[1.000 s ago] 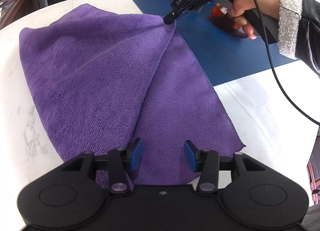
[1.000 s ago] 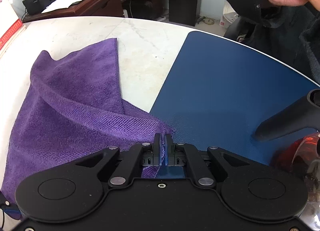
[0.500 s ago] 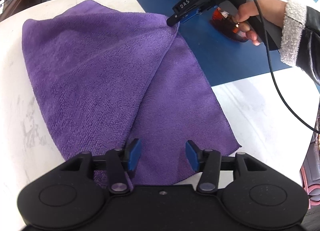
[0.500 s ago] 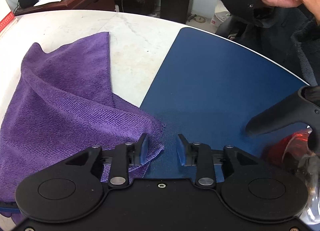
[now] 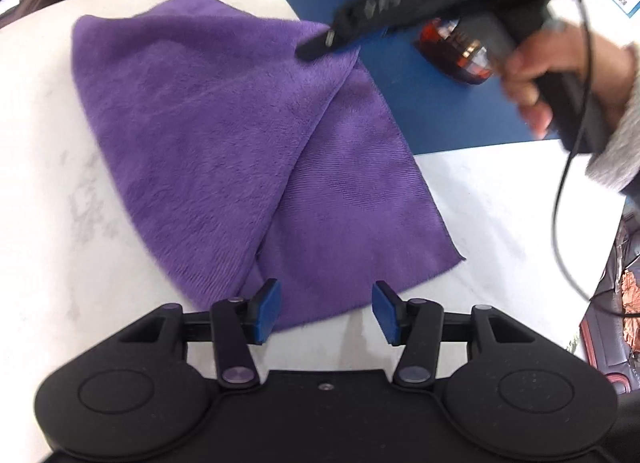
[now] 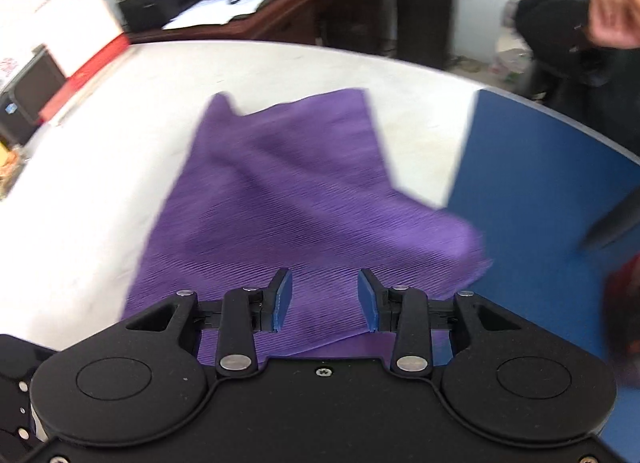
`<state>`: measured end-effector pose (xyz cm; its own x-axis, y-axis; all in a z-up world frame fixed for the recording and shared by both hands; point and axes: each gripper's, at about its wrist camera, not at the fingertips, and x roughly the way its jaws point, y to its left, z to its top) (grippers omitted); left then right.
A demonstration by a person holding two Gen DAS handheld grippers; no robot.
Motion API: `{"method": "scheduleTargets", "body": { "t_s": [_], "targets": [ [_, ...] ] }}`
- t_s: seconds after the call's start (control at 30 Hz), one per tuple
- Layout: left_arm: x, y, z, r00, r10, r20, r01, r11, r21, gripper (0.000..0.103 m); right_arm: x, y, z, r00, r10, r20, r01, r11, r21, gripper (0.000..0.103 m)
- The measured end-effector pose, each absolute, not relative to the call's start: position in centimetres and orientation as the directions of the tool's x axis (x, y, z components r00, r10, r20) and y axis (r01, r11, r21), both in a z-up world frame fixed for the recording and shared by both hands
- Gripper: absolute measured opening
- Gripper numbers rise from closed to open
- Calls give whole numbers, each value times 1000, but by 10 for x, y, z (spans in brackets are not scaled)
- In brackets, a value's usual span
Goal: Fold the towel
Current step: 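Move the left gripper to the folded towel edge, then close the left gripper on the folded towel edge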
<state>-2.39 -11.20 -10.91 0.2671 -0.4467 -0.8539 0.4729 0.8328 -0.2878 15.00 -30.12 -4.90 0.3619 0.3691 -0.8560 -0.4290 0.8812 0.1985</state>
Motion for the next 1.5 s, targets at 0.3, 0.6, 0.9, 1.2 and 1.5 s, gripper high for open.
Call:
{"method": "scheduleTargets", "body": {
  "t_s": [0.3, 0.6, 0.9, 1.2, 1.5],
  "targets": [
    [-10, -93, -89, 359, -371, -857, 472, 864, -176, 48, 119, -287, -56, 307, 415, -857, -473, 847, 241, 36],
    [-8, -70, -92, 299, -359, -884, 404, 887, -224, 50, 83, -277, -50, 278, 447, -850, -479, 832, 281, 36],
    [-2, -68, -110, 261, -364, -894, 297, 912, -285, 48, 59, -266, -58, 307, 401, -863, -496, 841, 215, 36],
    [-1, -69, -118, 255, -356, -899, 239, 924, -298, 36, 39, -267, -69, 326, 350, -878, -517, 843, 145, 35],
    [5, -70, -125, 266, -317, -910, 201, 942, -269, 12, 29, -267, -78, 336, 339, -879, -538, 835, 117, 32]
  ]
}}
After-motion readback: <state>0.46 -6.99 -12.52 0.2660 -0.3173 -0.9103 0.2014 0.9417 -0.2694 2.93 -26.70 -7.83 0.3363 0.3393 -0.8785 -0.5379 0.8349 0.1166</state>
